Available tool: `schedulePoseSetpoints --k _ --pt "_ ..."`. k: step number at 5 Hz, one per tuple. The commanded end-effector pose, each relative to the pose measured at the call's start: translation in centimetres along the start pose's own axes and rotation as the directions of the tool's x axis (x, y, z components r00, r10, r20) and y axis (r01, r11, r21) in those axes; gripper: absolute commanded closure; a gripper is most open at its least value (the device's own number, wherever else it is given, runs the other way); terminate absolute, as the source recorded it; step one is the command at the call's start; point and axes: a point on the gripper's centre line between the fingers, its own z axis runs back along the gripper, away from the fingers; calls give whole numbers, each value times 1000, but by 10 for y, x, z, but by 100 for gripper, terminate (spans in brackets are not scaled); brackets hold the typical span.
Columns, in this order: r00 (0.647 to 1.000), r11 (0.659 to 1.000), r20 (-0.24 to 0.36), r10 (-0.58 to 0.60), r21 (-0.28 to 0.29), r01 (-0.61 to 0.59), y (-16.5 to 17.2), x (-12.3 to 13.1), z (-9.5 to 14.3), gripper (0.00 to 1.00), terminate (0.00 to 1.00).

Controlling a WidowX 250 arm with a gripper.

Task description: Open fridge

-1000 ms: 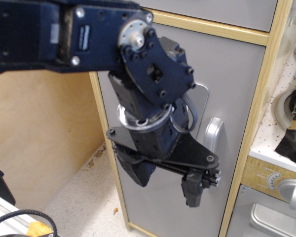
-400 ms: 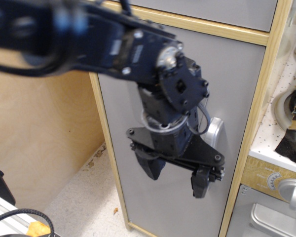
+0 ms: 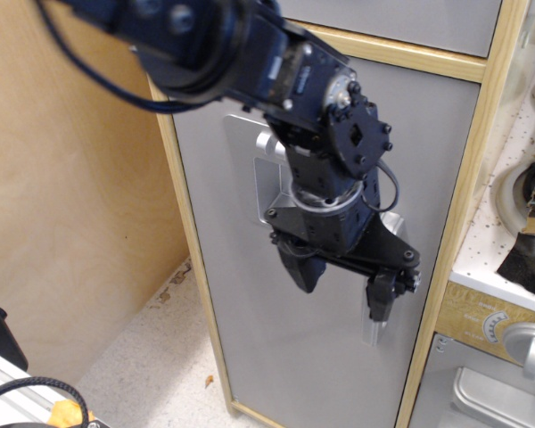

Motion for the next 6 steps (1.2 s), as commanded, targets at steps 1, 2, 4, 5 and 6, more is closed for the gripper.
schedulePoseSetpoints --k 1,2,4,5,6 --pt "994 1000 109 -6 -20 8 -10 49 -8 0 0" --pt "993 999 118 14 -53 -8 -11 65 -17 0 0" --pt "989 998 137 51 -52 -45 -6 79 -29 0 0" --pt "990 998 125 59 -44 -53 -6 74 -29 100 0" --pt "989 997 135 66 -39 -62 -6 68 -29 100 0"
